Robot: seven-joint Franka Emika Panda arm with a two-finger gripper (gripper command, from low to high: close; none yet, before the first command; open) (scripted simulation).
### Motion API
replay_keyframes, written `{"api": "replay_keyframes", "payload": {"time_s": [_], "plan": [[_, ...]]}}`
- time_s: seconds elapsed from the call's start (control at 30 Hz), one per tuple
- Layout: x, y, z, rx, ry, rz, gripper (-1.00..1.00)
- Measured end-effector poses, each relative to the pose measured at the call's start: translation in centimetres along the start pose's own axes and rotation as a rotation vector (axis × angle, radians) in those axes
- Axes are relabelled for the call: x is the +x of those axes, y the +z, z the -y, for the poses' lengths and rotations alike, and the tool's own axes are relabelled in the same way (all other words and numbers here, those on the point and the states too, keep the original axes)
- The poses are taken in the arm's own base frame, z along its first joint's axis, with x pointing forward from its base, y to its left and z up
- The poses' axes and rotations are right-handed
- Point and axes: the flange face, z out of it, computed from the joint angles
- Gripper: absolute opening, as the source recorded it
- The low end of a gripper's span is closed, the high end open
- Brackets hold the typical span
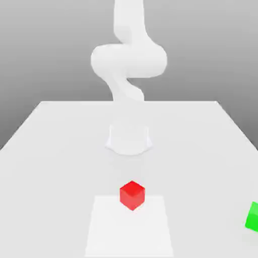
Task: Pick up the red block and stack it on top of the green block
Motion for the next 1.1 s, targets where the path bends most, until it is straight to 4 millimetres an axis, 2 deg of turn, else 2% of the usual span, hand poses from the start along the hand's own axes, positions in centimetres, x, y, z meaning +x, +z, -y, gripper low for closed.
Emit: {"api": "replay_keyframes", "payload": {"time_s": [0.13, 0.3, 0.43, 0.6, 0.63, 0.77, 0.8, 1.0, 1.1], "plan": [[-3.2, 9.6, -2.6, -0.086, -0.147, 0.121, 0.0], [-9.2, 19.5, -7.5, -0.17, -0.329, 0.289, 0.0], [-15.6, 25.5, -13.0, -0.22, -0.484, 0.45, 0.0], [-24.8, 31.7, -20.9, -0.258, -0.668, 0.659, 0.0], [-26.0, 32.5, -21.6, -0.259, -0.688, 0.676, 0.0], [-28.1, 35.1, -23.8, -0.263, -0.695, 0.689, 0.0], [-28.5, 35.6, -24.2, -0.264, -0.695, 0.69, -1.0], [-28.7, 35.8, -24.4, -0.264, -0.695, 0.692, -1.0], [-27.9, 34.8, -23.7, -0.263, -0.696, 0.692, -1.0]]}}
